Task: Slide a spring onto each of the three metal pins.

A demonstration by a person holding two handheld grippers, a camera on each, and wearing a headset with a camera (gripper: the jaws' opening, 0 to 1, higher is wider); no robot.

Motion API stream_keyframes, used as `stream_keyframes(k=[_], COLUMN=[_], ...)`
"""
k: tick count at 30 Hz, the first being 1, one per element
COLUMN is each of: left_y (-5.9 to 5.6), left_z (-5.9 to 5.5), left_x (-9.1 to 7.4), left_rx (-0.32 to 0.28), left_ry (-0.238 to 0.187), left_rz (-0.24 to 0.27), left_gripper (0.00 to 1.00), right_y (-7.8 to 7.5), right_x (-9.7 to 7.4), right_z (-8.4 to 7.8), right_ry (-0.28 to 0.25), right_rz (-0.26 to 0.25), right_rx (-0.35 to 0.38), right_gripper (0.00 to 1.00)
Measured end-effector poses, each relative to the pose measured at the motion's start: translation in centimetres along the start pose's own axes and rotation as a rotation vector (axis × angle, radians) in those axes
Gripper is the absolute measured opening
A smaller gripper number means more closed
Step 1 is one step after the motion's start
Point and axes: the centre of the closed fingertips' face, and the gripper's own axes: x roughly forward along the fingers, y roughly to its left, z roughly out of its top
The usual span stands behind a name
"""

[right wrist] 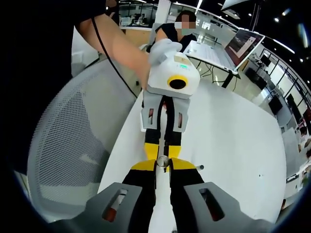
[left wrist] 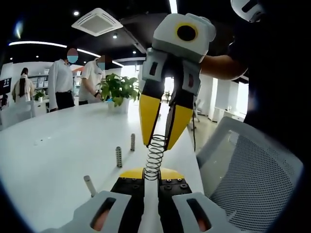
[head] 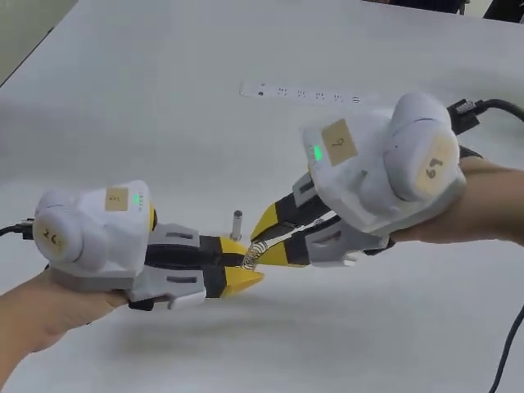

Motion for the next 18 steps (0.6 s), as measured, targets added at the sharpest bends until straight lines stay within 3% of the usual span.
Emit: stream_keyframes(k=[18], left_y=[-0.9], left_z=[-0.6], left_x=[0.7], left_rx=[0.0], left_ry=[0.03], left_rz=[-0.037], left_gripper=[0.01], right_y=[0.7], right_x=[0.2], right_z=[-1.2], right_ry=[0.123], right_rz=[0.106], right_rx=[0.06], right_gripper=[0.08])
